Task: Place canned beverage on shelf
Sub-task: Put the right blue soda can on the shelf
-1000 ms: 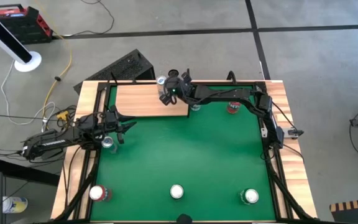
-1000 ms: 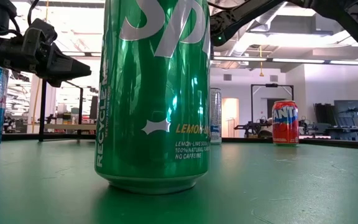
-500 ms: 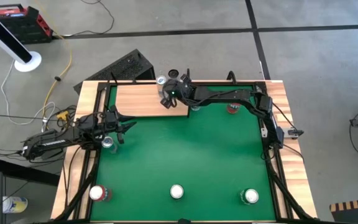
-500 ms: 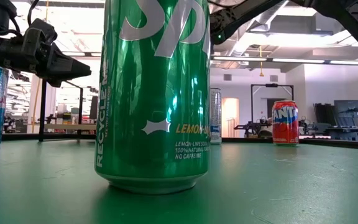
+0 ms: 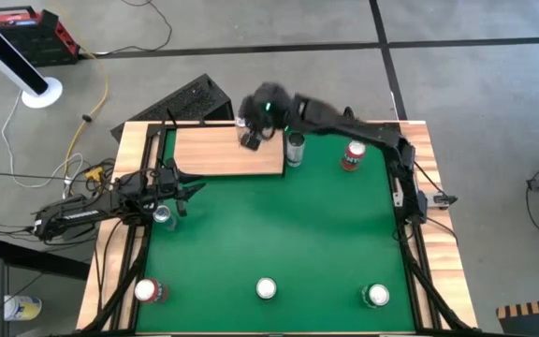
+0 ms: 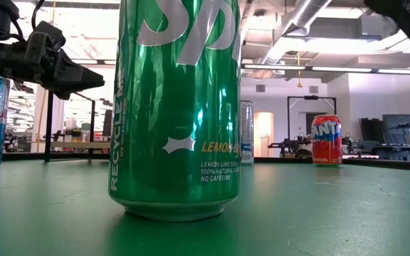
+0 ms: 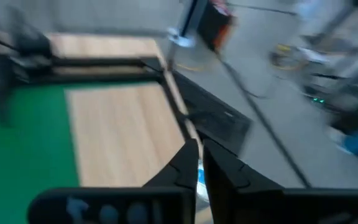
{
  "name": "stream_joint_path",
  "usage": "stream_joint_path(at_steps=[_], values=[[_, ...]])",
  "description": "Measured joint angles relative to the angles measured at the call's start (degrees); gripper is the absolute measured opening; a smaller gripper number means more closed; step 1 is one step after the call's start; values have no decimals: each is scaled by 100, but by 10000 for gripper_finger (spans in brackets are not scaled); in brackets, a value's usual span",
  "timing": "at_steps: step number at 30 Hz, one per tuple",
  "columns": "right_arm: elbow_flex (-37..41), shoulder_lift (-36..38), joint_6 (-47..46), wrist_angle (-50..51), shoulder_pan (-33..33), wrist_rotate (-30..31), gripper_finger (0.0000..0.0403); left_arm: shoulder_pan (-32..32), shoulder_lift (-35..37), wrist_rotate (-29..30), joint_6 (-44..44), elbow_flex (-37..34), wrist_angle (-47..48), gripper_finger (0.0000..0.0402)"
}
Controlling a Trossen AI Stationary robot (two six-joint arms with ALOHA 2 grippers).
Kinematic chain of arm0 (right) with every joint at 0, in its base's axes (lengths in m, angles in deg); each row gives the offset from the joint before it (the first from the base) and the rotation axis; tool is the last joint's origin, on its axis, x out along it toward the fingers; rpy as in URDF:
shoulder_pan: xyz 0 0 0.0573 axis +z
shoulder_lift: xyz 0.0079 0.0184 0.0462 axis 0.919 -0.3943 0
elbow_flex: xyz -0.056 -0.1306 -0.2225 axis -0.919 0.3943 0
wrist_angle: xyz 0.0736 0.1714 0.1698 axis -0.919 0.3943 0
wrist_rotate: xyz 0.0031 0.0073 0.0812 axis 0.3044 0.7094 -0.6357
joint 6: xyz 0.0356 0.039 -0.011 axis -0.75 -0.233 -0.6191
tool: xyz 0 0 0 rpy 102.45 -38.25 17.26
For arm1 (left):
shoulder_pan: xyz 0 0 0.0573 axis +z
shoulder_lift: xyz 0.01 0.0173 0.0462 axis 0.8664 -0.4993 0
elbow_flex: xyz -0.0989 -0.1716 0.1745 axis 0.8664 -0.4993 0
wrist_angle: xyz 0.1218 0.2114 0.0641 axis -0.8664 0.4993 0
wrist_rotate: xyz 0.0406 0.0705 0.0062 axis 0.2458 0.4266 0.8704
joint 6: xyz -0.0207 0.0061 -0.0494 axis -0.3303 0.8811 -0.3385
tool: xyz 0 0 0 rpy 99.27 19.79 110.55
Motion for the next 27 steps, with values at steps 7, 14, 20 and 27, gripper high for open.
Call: stream_joint_path(at_steps=[7, 14, 20, 27], values=[[-701, 0, 38, 731, -769, -1979, 149, 1, 1, 0, 0, 0, 1, 112], [-921, 302, 65, 2011, -988, -2383, 235, 0, 2, 0, 0, 0, 0, 112], [-913, 752, 105, 3181, -836, -2310, 236, 2, 0, 0, -1, 0, -5, 112], [-911, 1430, 36, 4129, -548, -1921, 229, 3, -11, 172, -1490, 0, -226, 112]])
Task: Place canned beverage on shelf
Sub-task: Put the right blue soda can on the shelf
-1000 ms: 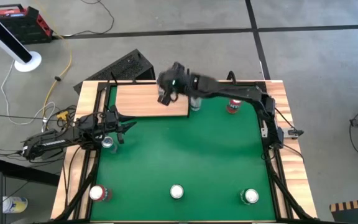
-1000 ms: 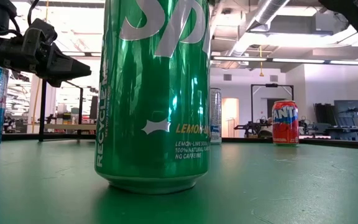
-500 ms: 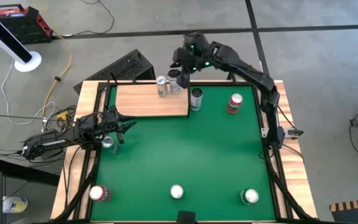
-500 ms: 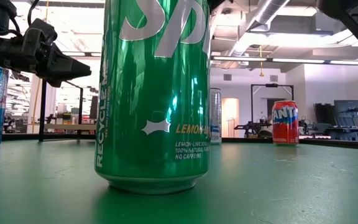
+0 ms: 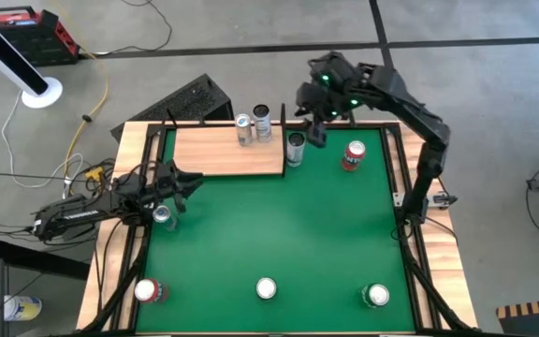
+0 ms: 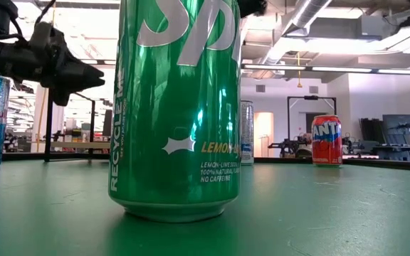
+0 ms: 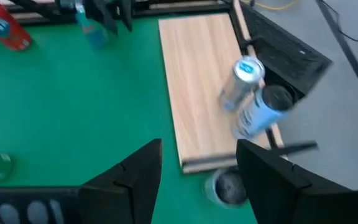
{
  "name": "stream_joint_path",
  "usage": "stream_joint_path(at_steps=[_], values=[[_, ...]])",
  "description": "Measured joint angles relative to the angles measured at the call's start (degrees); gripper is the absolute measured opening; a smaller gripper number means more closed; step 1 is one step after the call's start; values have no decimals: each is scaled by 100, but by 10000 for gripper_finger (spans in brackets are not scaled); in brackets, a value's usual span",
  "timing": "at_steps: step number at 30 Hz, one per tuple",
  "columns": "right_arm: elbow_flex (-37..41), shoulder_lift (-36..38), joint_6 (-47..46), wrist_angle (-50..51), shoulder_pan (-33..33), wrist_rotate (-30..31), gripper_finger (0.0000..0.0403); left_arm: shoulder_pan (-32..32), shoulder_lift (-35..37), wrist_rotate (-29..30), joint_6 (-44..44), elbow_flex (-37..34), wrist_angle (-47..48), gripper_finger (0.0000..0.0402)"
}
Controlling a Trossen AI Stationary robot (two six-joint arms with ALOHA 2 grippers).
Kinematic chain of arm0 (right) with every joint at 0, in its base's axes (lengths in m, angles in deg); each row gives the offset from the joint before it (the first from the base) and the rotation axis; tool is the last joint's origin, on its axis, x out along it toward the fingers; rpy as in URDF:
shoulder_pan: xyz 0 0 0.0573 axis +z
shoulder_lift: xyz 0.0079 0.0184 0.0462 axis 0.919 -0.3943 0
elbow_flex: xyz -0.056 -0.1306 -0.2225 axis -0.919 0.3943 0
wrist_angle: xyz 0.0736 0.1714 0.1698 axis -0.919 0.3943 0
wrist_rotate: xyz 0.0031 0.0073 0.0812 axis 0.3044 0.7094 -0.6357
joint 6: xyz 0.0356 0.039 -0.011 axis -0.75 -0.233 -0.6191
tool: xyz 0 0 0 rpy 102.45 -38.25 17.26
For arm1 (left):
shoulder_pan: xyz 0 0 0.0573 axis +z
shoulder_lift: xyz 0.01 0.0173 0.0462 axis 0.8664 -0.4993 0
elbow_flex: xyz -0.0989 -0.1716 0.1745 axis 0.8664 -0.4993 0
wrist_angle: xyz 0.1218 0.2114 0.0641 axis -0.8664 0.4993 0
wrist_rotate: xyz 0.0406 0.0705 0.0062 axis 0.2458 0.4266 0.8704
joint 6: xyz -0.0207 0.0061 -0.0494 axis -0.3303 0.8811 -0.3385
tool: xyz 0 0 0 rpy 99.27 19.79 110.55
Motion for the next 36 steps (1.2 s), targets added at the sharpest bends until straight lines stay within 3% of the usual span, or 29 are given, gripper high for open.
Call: stream_joint_path(at_steps=[4, 6, 9, 11, 16, 21, 23, 29, 36], values=[[0, 307, -41, 222, 193, 280, 229, 3, -8, 413, -649, 0, -153, 112], [0, 438, -39, 235, 281, 392, 229, 5, -38, 180, -877, 12, -481, 112], [0, 583, -38, 242, 343, 532, 228, 3, -269, -550, -206, 266, -854, 112], [2, 641, -39, 249, 345, 548, 228, 1, -633, -495, 145, 702, -941, 112], [0, 694, -44, 259, 346, 557, 228, 140, -2464, 568, 1406, 2377, -21, 112], [2, 650, -173, 270, 378, 560, 228, 824, -4572, 558, 2634, 4348, 891, 117], [4, 636, -235, 341, 406, 573, 228, 1218, -5320, 344, 2769, 5114, 1405, 128], [7, 641, -393, 473, 505, 712, 228, 2386, -7180, -1095, 3111, 6977, 2893, 202], [7, 659, -449, 666, 513, 828, 228, 3060, -8537, -2125, 4190, 7884, 3508, 306]])
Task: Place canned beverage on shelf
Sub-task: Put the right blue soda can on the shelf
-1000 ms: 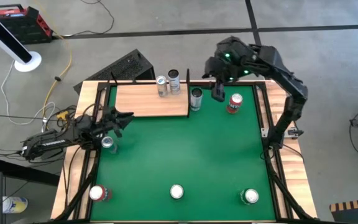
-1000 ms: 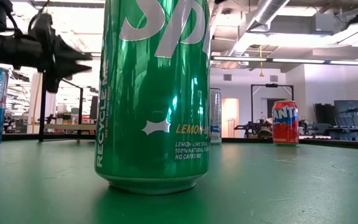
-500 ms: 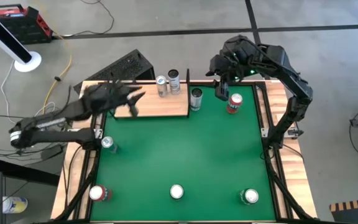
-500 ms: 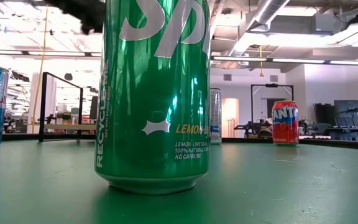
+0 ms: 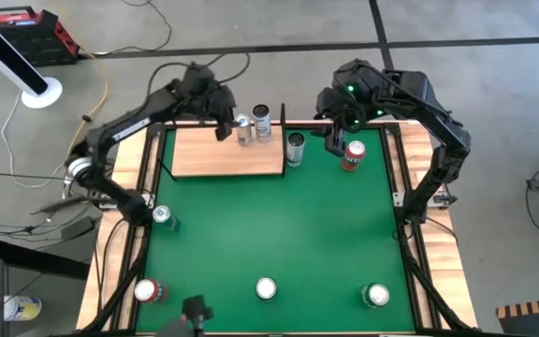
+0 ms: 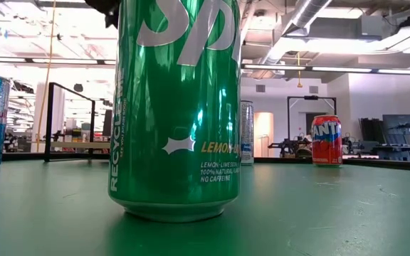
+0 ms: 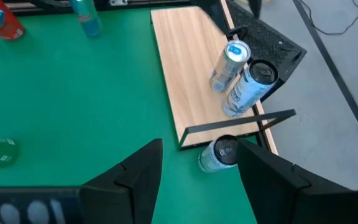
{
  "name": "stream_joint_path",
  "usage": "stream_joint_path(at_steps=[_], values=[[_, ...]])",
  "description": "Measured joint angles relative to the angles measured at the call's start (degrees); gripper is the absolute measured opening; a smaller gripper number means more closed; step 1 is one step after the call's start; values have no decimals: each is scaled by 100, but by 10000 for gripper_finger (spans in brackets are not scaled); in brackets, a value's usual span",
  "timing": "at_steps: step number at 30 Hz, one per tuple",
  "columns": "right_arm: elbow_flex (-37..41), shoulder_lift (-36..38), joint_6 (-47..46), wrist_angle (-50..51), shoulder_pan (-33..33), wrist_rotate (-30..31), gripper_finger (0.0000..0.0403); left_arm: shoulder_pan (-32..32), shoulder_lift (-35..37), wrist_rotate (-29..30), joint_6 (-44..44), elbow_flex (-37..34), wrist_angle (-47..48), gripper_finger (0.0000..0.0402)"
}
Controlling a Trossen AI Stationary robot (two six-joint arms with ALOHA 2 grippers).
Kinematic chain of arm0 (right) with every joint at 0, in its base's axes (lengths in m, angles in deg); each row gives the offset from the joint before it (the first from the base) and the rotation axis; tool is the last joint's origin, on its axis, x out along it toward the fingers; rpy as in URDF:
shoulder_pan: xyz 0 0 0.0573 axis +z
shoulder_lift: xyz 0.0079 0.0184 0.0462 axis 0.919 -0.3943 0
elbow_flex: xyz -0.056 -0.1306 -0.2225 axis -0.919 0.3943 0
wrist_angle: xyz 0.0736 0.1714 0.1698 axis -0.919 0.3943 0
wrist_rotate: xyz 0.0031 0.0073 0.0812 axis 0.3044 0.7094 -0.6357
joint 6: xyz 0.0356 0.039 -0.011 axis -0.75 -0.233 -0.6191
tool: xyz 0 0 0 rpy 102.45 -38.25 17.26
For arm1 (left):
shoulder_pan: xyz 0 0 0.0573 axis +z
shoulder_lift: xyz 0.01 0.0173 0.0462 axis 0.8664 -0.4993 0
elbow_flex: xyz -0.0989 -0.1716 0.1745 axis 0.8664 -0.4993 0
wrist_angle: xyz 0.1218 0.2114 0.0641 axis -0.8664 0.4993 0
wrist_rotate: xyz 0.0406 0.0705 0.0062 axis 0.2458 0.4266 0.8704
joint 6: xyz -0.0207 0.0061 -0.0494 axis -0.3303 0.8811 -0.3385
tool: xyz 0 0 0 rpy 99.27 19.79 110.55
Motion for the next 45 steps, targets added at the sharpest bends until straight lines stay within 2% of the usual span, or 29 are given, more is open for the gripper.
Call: stream_joint_path(at_steps=[3, 8, 22, 30, 45], values=[[0, -13, 28, 57, -2, 17, 228, 78, -316, -491, 383, 48, 13, 328], [0, -13, 115, 85, -2, 19, 228, 199, -546, -1124, 671, 53, -37, 335], [0, -17, 263, 106, -162, 15, 228, 342, -735, -1161, 704, 49, -516, 336], [0, -17, 266, 106, -162, 13, 228, 362, -731, -1082, 686, -291, -1060, 336], [-3, -17, 224, 104, -162, 9, 228, 336, -731, -1010, 460, -416, -1095, 336]])
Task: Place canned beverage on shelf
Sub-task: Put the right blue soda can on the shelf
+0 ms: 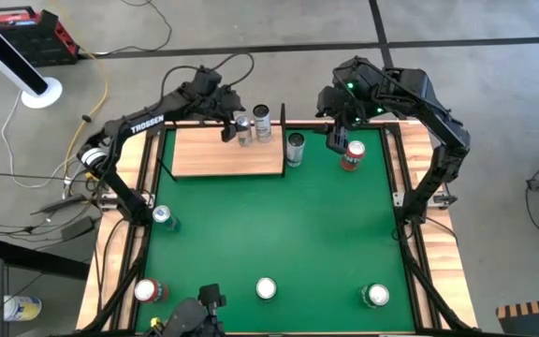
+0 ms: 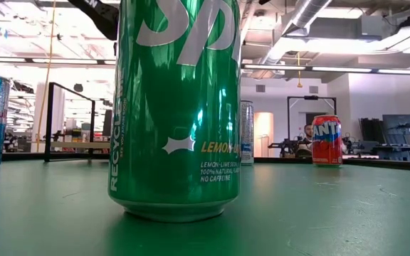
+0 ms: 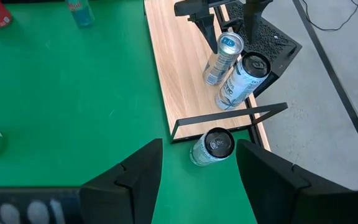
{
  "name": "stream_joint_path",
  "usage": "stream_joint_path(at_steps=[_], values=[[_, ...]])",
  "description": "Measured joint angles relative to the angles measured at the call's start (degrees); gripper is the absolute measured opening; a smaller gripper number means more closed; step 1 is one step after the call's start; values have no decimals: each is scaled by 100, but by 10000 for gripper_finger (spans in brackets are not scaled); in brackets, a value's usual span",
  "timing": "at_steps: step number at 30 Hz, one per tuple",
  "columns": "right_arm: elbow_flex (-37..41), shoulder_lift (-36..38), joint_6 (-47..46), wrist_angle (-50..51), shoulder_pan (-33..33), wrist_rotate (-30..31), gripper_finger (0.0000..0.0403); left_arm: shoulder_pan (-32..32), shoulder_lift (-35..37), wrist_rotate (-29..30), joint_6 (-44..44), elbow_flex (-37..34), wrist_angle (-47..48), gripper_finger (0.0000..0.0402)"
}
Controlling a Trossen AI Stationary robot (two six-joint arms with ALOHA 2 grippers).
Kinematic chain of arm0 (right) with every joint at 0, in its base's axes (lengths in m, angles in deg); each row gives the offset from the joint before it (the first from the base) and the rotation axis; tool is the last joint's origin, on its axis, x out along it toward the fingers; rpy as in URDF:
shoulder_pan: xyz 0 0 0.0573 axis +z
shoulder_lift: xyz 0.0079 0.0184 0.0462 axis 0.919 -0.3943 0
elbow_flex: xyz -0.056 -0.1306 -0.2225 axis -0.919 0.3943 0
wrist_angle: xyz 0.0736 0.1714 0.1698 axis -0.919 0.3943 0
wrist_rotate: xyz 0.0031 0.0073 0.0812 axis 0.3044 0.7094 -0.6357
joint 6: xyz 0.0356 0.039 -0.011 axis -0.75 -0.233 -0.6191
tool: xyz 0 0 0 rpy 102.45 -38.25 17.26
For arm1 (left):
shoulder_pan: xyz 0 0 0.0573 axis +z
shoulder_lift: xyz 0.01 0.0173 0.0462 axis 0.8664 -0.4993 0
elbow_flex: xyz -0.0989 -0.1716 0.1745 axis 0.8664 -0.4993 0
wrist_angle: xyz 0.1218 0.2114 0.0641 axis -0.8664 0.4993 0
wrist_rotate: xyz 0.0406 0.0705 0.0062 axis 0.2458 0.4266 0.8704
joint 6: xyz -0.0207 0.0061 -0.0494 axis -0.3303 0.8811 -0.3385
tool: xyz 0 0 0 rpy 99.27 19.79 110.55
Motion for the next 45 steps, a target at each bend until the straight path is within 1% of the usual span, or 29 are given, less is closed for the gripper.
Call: stream_joint_path(at_steps=[6, 15, 19, 24, 27, 30, 35, 41, 45], values=[[-2, -2, -11, 0, 0, -2, 228, -34, 0, 152, -37, -297, -288, 336], [-2, -2, -11, -2, 0, -7, 228, -46, 7, 121, -180, -301, -369, 330], [-2, -2, -13, -28, 0, -7, 228, -44, 7, 177, -327, -299, -317, 305], [-2, -2, -46, -75, 0, -7, 228, -41, 7, 403, -398, -299, -170, 256], [-2, -2, -79, -85, 0, -7, 228, -40, 7, 433, -608, -298, -201, 230], [-2, -2, -125, -87, 0, -7, 228, -38, 7, 488, -888, -297, -220, 221], [-2, -2, -164, -87, 0, -7, 228, -103, 13, 1025, -1399, -288, -198, 223], [-2, -2, -178, -87, 0, -6, 228, -316, 77, 1787, -1554, -286, -54, 223], [-2, -2, -177, -90, 0, -4, 228, -506, 128, 2555, -2002, -286, 70, 223]])
